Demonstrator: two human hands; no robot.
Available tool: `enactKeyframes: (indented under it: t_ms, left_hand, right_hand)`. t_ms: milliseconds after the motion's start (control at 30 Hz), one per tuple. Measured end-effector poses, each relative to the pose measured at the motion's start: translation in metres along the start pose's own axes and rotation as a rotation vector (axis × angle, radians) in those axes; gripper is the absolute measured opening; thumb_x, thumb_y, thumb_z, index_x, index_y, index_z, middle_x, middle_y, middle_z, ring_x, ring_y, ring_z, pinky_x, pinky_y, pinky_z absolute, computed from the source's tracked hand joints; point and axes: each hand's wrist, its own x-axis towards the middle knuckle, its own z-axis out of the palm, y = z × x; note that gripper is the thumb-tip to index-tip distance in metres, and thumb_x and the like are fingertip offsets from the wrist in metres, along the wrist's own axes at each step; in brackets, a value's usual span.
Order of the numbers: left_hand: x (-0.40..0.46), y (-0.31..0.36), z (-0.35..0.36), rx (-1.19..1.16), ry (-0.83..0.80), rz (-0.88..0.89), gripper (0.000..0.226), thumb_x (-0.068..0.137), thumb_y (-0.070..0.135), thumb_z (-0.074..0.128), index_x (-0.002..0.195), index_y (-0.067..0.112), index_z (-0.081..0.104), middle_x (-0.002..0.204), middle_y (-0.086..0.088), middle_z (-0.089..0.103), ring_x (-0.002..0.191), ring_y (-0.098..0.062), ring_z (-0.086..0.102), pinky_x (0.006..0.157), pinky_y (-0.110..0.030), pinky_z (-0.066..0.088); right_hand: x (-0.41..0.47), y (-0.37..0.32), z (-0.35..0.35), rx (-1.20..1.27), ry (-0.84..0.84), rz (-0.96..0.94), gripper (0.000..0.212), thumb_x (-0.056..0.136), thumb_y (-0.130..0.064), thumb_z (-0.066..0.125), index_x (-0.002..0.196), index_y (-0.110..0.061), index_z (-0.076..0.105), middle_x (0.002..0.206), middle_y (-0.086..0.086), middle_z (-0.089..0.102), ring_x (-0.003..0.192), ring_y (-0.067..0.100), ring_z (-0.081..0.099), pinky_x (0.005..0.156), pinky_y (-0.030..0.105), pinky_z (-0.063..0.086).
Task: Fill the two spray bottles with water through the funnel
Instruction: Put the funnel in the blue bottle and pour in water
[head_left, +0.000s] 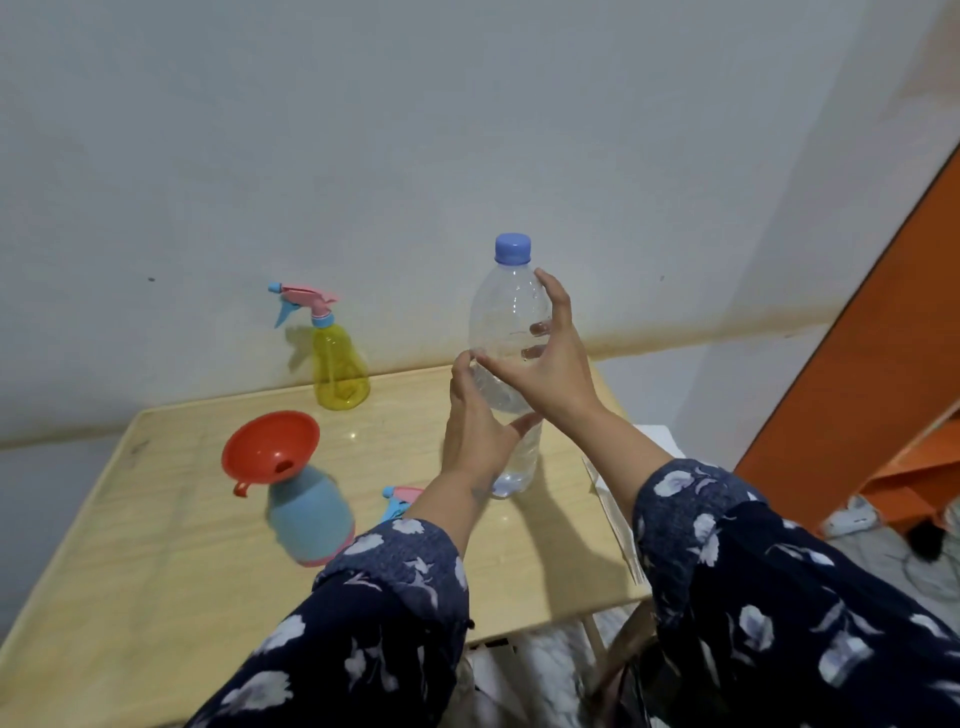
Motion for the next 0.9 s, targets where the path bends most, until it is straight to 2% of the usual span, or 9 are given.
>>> enactKeyframes:
  t_ms: [167, 267, 367, 433, 533, 600, 700, 800, 900]
  left_hand:
    - [-0.021, 0.001, 0.006, -0.089, -0.065, 0.008, 0.103, 0.071, 0.012, 0.084, 0.141, 0.030, 0.010, 0.147, -0.001, 0.033, 0.130, -0.014, 0.040, 0.105, -0.037, 0.043]
    - [-0.024, 0.008, 0.013, -0.134, -0.113, 0.029, 0.102, 0.072, 0.001, 0.081, 0.143, 0.023, 0.010, 0.149, -0.001, 0.028, 0.130, -0.010, 0.034, 0.104, -0.028, 0.040]
    - [-0.021, 0.010, 0.019, -0.133, -0.158, 0.021, 0.103, 0.073, 0.005, 0.081, 0.144, 0.023, 0.009, 0.149, -0.002, 0.028, 0.134, -0.014, 0.034, 0.104, -0.025, 0.035]
    - [-0.019, 0.010, 0.020, -0.124, -0.163, 0.021, 0.103, 0.074, 0.006, 0.081, 0.145, 0.023, 0.008, 0.149, -0.002, 0.026, 0.135, -0.014, 0.032, 0.105, -0.024, 0.035]
    - [-0.019, 0.010, 0.019, -0.106, -0.190, 0.009, 0.105, 0.076, 0.004, 0.079, 0.147, 0.021, 0.004, 0.150, 0.002, 0.020, 0.134, -0.008, 0.026, 0.096, -0.009, 0.033]
    - [-0.018, 0.011, 0.015, -0.087, -0.205, 0.002, 0.112, 0.076, 0.018, 0.081, 0.147, 0.024, -0.005, 0.154, 0.003, 0.019, 0.138, -0.013, 0.028, 0.097, -0.012, 0.032]
    - [-0.019, 0.028, 0.004, -0.047, -0.162, 0.051, 0.121, 0.071, 0.051, 0.078, 0.145, 0.037, -0.018, 0.161, -0.001, 0.015, 0.142, -0.020, 0.030, 0.100, -0.028, 0.035]
    - [-0.013, 0.054, -0.008, 0.054, -0.064, 0.178, 0.110, 0.073, 0.062, 0.070, 0.146, 0.043, -0.010, 0.160, 0.008, 0.018, 0.136, -0.020, 0.040, 0.091, -0.037, 0.048]
    - [-0.004, 0.071, -0.016, 0.095, -0.021, 0.202, 0.096, 0.076, 0.066, 0.065, 0.147, 0.046, 0.004, 0.153, 0.013, 0.029, 0.125, -0.018, 0.051, 0.085, -0.040, 0.051]
  right_hand:
    - [-0.026, 0.000, -0.009, -0.015, 0.047, 0.003, 0.103, 0.061, -0.044, 0.083, 0.139, -0.052, 0.017, 0.126, -0.002, 0.044, 0.101, 0.016, 0.055, 0.087, 0.042, 0.053]
    - [-0.032, 0.004, -0.018, -0.016, 0.072, 0.005, 0.103, 0.062, -0.041, 0.084, 0.140, -0.049, 0.017, 0.129, 0.001, 0.044, 0.100, 0.017, 0.055, 0.090, 0.039, 0.052]
    - [-0.031, 0.007, -0.025, -0.032, 0.097, 0.028, 0.104, 0.062, -0.041, 0.085, 0.138, -0.050, 0.015, 0.127, 0.003, 0.046, 0.095, 0.019, 0.058, 0.088, 0.039, 0.052]
    - [-0.029, 0.008, -0.026, -0.036, 0.090, 0.030, 0.104, 0.062, -0.040, 0.086, 0.138, -0.049, 0.015, 0.129, 0.002, 0.046, 0.100, 0.021, 0.056, 0.089, 0.040, 0.052]
    - [-0.029, 0.004, -0.026, -0.044, 0.064, 0.032, 0.104, 0.063, -0.037, 0.086, 0.140, -0.043, 0.016, 0.135, 0.002, 0.040, 0.109, 0.015, 0.049, 0.089, 0.032, 0.046]
    - [-0.029, -0.004, -0.031, -0.070, 0.066, 0.048, 0.095, 0.066, -0.042, 0.082, 0.139, -0.039, 0.022, 0.138, -0.002, 0.034, 0.113, 0.010, 0.043, 0.090, 0.027, 0.039]
    - [-0.019, -0.024, -0.043, -0.217, 0.158, 0.013, 0.074, 0.075, -0.060, 0.065, 0.136, -0.031, 0.036, 0.135, -0.002, 0.038, 0.122, 0.016, 0.047, 0.100, 0.038, 0.042]
    - [0.007, -0.058, -0.059, -0.411, 0.199, -0.017, 0.053, 0.083, -0.063, 0.053, 0.118, -0.024, 0.055, 0.114, -0.002, 0.057, 0.102, 0.018, 0.057, 0.083, 0.039, 0.048]
    - [0.034, -0.093, -0.070, -0.689, 0.030, 0.054, 0.045, 0.086, -0.059, 0.050, 0.090, -0.017, 0.064, 0.080, 0.000, 0.063, 0.077, 0.021, 0.060, 0.057, 0.029, 0.038]
